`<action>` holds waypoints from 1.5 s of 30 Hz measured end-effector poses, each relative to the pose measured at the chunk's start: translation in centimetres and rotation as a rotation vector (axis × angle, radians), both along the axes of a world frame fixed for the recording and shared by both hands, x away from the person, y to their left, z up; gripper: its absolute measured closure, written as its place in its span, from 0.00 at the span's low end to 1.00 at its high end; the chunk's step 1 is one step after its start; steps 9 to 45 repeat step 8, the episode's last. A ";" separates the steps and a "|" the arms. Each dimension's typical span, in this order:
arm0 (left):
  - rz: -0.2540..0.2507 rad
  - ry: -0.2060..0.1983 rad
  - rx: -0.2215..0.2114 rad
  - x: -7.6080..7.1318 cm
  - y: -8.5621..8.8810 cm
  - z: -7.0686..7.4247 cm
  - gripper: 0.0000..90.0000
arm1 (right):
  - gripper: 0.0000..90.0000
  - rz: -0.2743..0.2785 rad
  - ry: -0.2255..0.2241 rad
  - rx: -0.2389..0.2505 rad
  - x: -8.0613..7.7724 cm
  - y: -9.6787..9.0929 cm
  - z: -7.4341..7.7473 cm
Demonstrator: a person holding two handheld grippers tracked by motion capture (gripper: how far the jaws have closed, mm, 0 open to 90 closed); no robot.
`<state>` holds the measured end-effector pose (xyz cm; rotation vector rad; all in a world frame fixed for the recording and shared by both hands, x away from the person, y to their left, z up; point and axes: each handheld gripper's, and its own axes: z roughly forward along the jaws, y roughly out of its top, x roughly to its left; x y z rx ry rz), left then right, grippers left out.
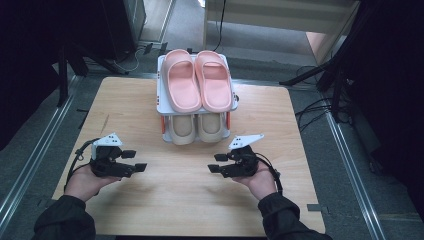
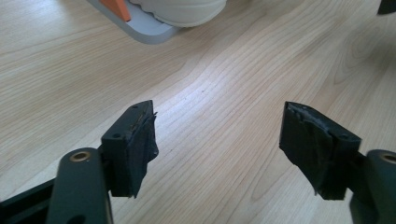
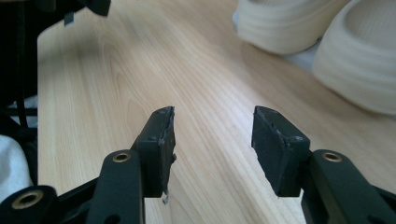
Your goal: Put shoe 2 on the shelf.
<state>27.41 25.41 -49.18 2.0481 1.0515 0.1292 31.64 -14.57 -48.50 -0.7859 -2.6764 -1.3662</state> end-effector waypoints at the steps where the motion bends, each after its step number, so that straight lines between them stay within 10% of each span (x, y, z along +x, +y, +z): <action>1: -0.004 0.003 0.001 0.0 -0.1 -0.1 0.30 | 0.56 0.004 0.011 -0.014 0.0 0.1 -0.4; 45: -0.029 0.007 0.019 0.1 -1.1 -1.0 0.28 | 0.55 0.010 0.030 -0.048 0.4 0.5 -1.2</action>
